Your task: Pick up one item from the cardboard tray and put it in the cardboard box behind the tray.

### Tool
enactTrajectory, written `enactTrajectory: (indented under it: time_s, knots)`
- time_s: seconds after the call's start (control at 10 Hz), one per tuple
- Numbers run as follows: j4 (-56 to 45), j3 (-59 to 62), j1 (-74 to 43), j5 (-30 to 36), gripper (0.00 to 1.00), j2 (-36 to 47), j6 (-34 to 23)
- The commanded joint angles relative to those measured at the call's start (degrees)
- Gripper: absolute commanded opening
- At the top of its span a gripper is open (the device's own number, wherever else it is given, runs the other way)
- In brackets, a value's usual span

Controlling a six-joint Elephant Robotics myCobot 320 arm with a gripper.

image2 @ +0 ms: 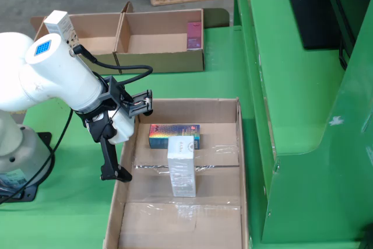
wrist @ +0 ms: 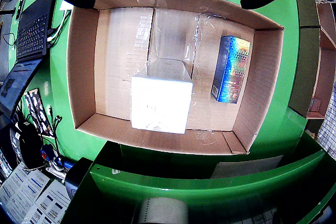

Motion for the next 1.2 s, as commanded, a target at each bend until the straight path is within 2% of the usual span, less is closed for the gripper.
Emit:
enactTrajectory:
  time_s: [0.0,0.6,0.9,1.1]
  knots:
    - [0.7,1.4,0.0,-0.4,1.00,1.1,0.0]
    - [1.0,3.1,0.0,-0.9,1.00,-0.9,0.3]
    - [-1.0,15.3,-0.6,-0.8,1.00,-10.3,0.6]
    - [-2.5,19.6,-0.4,-0.9,1.00,-13.0,1.1]
